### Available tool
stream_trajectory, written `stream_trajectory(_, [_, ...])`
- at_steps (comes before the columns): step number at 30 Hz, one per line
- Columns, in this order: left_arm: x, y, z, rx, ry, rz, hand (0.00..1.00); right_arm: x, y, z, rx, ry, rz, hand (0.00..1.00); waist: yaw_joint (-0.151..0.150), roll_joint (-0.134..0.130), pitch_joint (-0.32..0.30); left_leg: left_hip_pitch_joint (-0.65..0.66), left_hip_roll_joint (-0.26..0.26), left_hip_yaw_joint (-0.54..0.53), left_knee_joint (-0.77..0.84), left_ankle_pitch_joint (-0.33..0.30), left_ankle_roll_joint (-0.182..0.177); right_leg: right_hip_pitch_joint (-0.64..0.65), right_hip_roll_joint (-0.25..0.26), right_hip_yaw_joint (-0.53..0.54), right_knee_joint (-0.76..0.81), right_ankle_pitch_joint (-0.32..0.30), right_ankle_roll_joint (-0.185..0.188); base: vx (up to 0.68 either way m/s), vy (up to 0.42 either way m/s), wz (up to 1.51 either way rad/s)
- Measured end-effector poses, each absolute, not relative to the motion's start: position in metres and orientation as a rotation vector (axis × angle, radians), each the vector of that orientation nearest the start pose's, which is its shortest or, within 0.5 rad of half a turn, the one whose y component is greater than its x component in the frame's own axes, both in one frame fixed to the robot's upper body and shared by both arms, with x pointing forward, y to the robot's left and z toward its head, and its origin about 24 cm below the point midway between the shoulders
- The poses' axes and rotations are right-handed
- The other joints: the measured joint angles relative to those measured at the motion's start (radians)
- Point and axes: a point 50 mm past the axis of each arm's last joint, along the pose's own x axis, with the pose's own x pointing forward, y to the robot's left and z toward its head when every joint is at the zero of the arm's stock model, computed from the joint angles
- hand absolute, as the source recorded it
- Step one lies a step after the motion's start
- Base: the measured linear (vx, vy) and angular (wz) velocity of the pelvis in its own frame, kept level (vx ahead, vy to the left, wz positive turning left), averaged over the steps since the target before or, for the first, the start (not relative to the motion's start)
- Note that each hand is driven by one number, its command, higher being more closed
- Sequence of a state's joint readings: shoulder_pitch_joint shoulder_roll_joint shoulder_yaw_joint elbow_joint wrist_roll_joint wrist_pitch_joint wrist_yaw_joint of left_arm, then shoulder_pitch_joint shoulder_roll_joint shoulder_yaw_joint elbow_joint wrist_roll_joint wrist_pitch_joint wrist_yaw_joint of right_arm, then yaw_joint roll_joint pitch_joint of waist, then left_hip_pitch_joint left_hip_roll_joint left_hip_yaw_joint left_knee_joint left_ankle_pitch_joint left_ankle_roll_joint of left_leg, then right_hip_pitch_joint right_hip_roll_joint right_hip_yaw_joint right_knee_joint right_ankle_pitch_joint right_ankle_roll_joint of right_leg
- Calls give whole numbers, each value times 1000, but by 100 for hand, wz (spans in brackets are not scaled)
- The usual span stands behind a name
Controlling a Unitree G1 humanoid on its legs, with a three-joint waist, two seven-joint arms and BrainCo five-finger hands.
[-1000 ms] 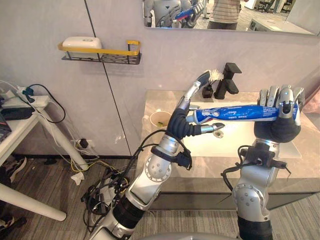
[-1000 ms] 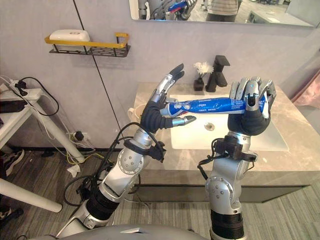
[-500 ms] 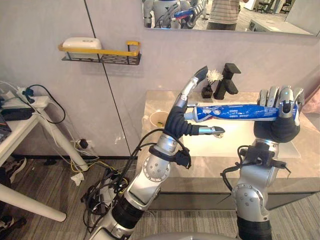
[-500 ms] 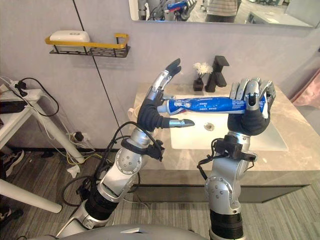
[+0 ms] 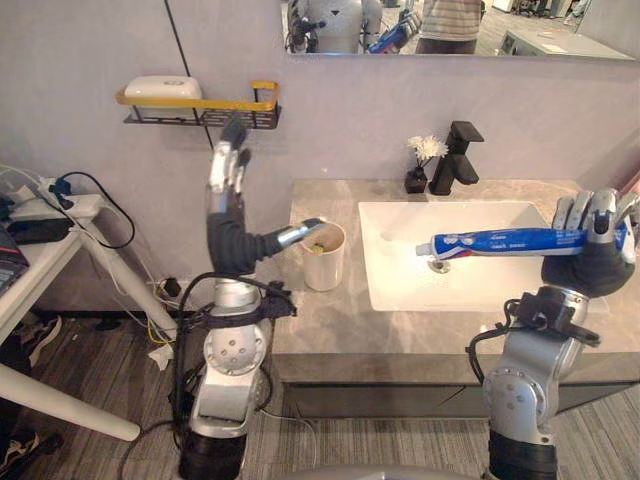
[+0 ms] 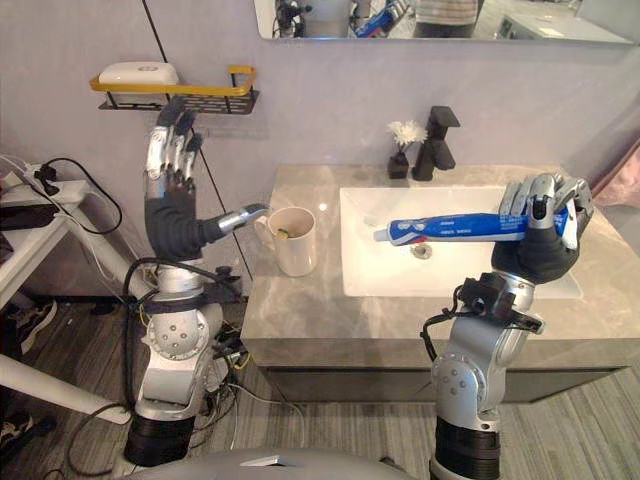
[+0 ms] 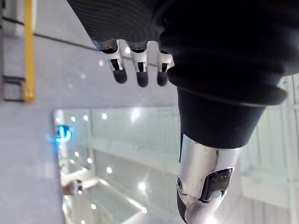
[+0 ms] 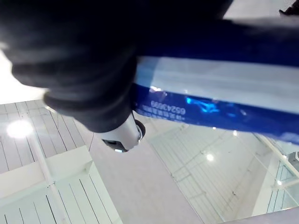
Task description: Organize washtable
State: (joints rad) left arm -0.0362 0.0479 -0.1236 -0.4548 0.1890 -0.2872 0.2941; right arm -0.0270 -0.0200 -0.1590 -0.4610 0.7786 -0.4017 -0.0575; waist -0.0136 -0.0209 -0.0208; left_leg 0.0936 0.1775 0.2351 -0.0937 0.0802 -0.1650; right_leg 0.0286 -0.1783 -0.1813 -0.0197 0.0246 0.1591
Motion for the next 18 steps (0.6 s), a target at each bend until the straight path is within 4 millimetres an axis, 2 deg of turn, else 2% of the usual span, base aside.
stream_trajectory(5, [217,163,149,182,-665,289,0,208,-219,172,730,-899,-181,100,9,2,1,-1,0,-1,-2,0,0,0,0,-1,-1,0,0,0,0,0])
stream_trajectory(11, [216,177,113,249,-479,321,0,210,-220,174,725,-900,-171,100,20,3,2,-2,0,-1,-9,0,0,0,0,-2,-4,0,0,0,0,0])
stream_trajectory(12, [218,179,95,265,-391,306,0,214,-220,176,715,-901,-154,100,22,2,2,-3,0,-3,-9,0,0,0,0,-3,-4,0,0,0,0,0])
stream_trajectory(15, [220,179,77,276,-300,281,0,222,-220,177,696,-883,-132,100,22,0,3,-9,0,-8,-9,0,0,0,0,-8,-4,0,0,-1,6,6])
stream_trajectory(16, [219,179,62,280,-231,263,0,227,-219,178,685,-868,-113,100,22,0,3,-13,0,-12,-9,0,0,-2,0,-11,-6,0,0,5,5,7])
stream_trajectory(18, [217,180,46,285,-152,250,0,231,-218,180,668,-862,-85,100,24,0,3,-18,0,-13,-9,1,-1,-7,0,-13,-6,0,0,6,3,3])
